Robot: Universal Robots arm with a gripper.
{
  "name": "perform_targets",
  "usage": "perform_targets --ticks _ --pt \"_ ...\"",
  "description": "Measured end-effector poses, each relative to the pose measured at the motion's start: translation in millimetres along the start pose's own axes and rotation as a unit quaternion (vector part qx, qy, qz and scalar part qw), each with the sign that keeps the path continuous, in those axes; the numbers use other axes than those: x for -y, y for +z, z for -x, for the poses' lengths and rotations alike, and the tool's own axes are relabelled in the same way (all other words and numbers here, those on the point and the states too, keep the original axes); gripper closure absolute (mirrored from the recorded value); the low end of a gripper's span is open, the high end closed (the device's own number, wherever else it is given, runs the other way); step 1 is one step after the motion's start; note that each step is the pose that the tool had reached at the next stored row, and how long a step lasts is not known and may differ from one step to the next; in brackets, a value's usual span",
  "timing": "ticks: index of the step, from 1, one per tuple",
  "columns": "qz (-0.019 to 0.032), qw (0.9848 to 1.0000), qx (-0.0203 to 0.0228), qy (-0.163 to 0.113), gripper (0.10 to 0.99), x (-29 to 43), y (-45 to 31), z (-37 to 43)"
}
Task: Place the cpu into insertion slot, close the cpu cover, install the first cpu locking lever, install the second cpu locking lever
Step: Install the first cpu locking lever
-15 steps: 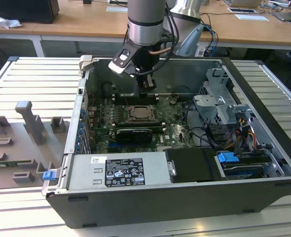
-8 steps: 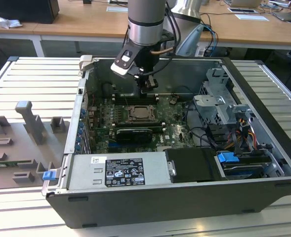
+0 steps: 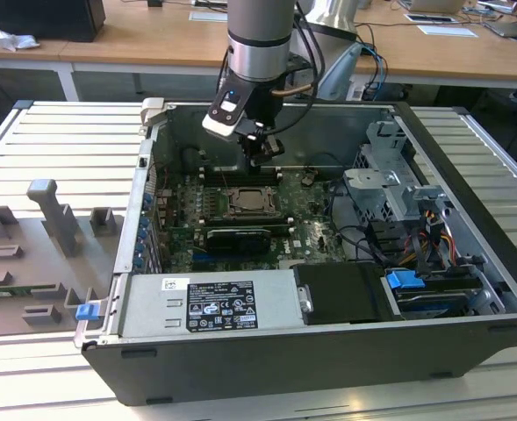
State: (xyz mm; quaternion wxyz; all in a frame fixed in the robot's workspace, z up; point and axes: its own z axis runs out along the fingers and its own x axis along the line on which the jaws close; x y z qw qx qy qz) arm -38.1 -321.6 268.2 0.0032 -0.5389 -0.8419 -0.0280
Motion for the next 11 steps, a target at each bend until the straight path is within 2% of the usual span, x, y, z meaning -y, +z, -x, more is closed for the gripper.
perform_targets --ticks 6,7,11 --pt "-0.0015 0.9992 -0.0018 -0.04 0.98 0.0 0.0 0.0" --pt "-0.002 0.9984 -0.0025 -0.057 0.98 0.0 0.1 0.0" --pt "-0.003 0.9966 -0.0036 -0.082 0.98 0.0 0.1 0.0"
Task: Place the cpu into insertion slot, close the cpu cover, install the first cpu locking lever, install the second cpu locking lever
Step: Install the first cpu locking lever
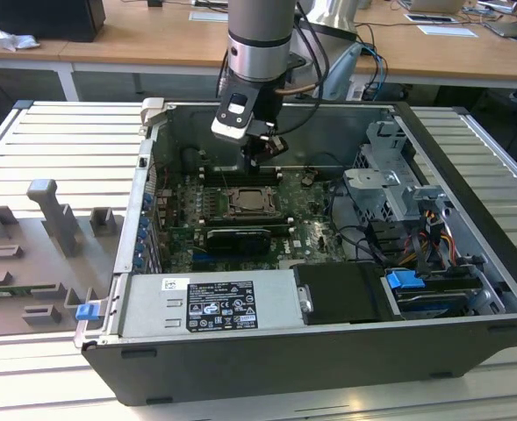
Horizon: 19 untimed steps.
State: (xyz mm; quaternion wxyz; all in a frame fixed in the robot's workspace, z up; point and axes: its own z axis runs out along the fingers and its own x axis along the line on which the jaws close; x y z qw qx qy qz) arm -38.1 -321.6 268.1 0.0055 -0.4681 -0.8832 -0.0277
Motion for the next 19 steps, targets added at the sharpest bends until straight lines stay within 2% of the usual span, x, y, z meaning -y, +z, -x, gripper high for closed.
perform_targets --ticks 5,9,11,13,16,17,19 --pt "-0.0009 0.9997 -0.0011 -0.026 0.98 0.0 0.0 0.0" --pt "-0.0019 0.9985 -0.0024 -0.054 0.98 0.0 0.1 0.0" --pt "-0.0032 0.996 -0.0039 -0.09 0.98 0.0 0.3 0.0" --pt "-0.0039 0.9939 -0.0048 -0.11 0.98 0.0 0.5 0.0" --pt "-0.0054 0.9883 -0.0067 -0.153 0.98 0.0 0.7 0.0" --pt "-0.0057 0.9872 -0.007 -0.159 0.98 0.0 0.7 0.0" --pt "-0.0063 0.984 -0.0078 -0.178 0.98 0.0 0.7 0.0"
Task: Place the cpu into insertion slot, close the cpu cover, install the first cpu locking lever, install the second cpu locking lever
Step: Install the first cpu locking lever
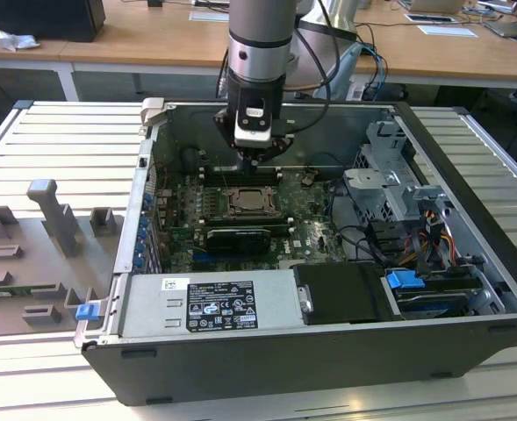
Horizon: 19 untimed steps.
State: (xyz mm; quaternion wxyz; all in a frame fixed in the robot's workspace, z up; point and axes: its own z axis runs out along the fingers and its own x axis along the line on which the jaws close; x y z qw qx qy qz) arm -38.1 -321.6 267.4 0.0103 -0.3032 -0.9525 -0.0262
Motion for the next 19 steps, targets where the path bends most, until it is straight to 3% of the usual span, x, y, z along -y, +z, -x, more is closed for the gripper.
perform_targets --ticks 4,11,16,19 --pt "-0.0011 0.9995 -0.0013 -0.03 0.98 0.0 0.0 0.0" --pt "-0.0022 0.9981 -0.0027 -0.061 0.98 0.0 0.0 0.0" --pt "-0.0034 0.9955 -0.0042 -0.095 0.98 0.0 0.0 0.0" --pt "-0.0048 0.9907 -0.006 -0.135 0.98 0.0 0.3 0.0"
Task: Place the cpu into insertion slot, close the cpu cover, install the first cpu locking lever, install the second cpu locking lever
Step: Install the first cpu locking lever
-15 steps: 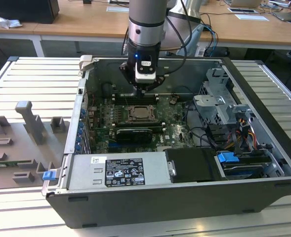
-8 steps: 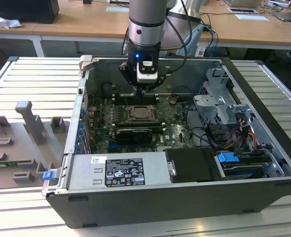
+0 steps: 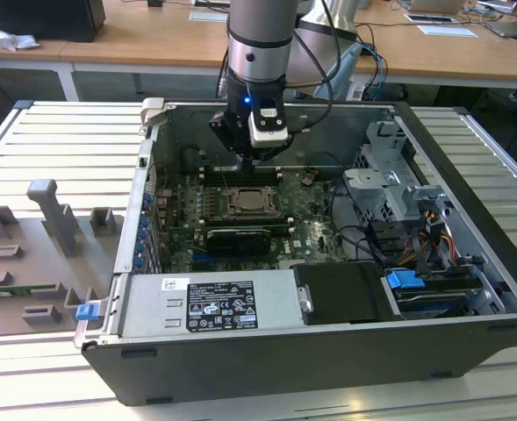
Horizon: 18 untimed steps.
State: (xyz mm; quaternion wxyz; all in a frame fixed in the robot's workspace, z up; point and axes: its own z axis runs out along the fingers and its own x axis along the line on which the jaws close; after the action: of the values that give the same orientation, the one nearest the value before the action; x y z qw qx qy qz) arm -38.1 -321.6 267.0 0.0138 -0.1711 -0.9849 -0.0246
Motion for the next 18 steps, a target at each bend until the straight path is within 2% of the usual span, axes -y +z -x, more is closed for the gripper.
perform_targets --ticks 2,5,9,18 --pt "-0.0013 0.9994 -0.0015 -0.034 0.98 0.0 0.1 0.0" --pt "-0.0022 0.9982 -0.0026 -0.06 0.98 0.0 0.2 0.0" --pt "-0.0036 0.9951 -0.0043 -0.099 0.98 0.0 0.2 0.0" --pt "-0.0045 0.9922 -0.0054 -0.124 0.98 0.0 0.2 0.0"
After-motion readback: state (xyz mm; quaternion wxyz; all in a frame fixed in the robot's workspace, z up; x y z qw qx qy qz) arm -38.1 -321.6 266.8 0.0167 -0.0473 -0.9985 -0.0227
